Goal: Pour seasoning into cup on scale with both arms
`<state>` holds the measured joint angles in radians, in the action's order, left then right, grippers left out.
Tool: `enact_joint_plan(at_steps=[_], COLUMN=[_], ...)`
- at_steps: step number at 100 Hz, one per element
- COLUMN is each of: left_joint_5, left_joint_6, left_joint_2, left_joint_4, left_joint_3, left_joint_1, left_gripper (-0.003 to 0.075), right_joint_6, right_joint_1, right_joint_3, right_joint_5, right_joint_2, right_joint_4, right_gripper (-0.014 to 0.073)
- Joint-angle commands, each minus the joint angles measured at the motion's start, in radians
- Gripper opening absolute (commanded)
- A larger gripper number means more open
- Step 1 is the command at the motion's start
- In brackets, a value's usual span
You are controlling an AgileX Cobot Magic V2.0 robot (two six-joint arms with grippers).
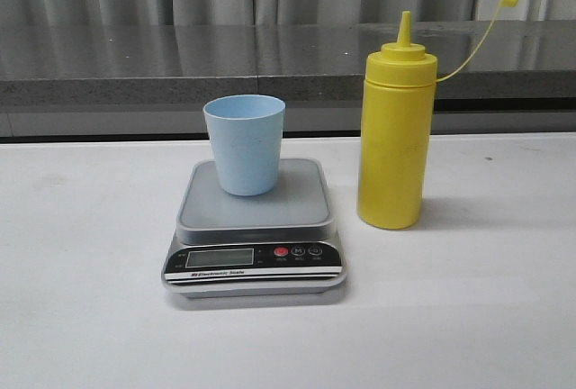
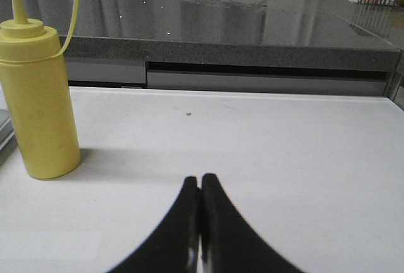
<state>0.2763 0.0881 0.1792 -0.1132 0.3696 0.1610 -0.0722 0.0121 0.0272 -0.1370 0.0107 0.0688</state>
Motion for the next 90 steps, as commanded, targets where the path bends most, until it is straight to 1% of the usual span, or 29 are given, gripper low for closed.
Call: enact_joint_plan(at_steps=[1,56,65,80,85,90], left_joint_5=[-0.07,-0.068,-0.068,-0.068,-0.068,-0.068], left_joint_6=[0.001,0.001,0.001,0.001,0.001,0.001], left_joint_2=[0.008,0.008,0.008,0.008,0.008,0.008], left_joint_4=[0.001,0.001,0.001,0.001,0.001,0.001], left_joint_3=[0.027,0.027,0.027,0.027,0.027,0.027], left_joint_1=[-0.001,-0.001,-0.001,-0.001,-0.001,-0.001], left_gripper=[-0.002,-0.002,-0.002,-0.002,-0.002,-0.002], right_joint_6=[0.007,0.007,0.005,-0.003,-0.003,-0.003], right_joint_1=[-0.006,-0.006,-0.006,-0.006,-0.006,-0.006], right_joint_3=[-0.021,-0.021,-0.021,-0.026,-0.039,-0.065], right_joint_5=[0.082,0.092,0.137,0.294,0.319,0.312], right_joint_2=[0.019,0.019,0.019,0.019,0.019,0.019], right_joint_4=[0.005,0.005,-0.007,-0.077,-0.091,-0.1], right_gripper=[-0.0067,-0.0067,-0.0067,-0.0067,-0.0067,-0.0066])
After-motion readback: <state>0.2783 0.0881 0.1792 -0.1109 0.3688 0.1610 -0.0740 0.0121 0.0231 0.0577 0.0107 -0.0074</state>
